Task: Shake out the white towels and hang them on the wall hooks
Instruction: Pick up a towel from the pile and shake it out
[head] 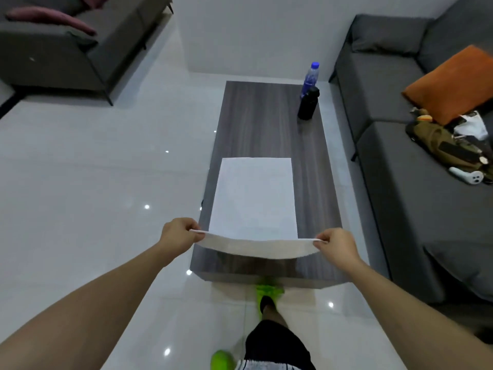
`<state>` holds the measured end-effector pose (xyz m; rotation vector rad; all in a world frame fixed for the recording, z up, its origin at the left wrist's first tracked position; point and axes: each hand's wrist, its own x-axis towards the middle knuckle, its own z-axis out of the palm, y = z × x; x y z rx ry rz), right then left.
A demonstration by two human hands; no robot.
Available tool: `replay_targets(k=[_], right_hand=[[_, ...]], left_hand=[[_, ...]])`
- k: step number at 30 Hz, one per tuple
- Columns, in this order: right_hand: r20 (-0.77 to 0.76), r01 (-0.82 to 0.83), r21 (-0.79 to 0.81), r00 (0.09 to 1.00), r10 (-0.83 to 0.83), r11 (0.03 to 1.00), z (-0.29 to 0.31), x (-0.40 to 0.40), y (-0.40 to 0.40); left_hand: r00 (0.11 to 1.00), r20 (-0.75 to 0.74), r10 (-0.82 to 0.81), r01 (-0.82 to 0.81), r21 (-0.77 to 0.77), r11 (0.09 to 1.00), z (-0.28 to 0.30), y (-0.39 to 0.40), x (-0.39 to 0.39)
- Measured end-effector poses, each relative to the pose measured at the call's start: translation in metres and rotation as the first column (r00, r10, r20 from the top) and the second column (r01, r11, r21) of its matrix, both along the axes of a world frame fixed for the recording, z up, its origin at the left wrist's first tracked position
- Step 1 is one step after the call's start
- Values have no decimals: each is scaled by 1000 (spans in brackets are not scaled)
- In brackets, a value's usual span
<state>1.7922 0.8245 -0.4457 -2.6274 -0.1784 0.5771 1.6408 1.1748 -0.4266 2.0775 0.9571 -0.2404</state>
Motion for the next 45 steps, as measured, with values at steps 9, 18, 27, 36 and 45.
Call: replay_targets(k=[9, 18, 27, 36, 45], right_hand=[[-143, 6, -72, 990, -17, 997, -48, 88, 37], [-149, 86, 21, 985, -82, 996, -111, 271, 120], [-307, 161, -10, 939, -157, 987, -210, 291, 145], [58, -420, 27, 907, 418, 907, -241, 111, 114], [-116, -697, -316, 701, 703, 643, -277, -25, 113]], left_hand=[[993, -118, 13, -9, 30, 1000, -51, 32, 83], [987, -133, 95, -74, 154, 985, -120, 91, 251], [958, -285, 41, -11, 108, 994, -223, 62, 267], [869, -295, -398, 452, 143, 881, -255, -24, 144], [620, -378, -687, 784, 304, 541, -285, -70, 62]])
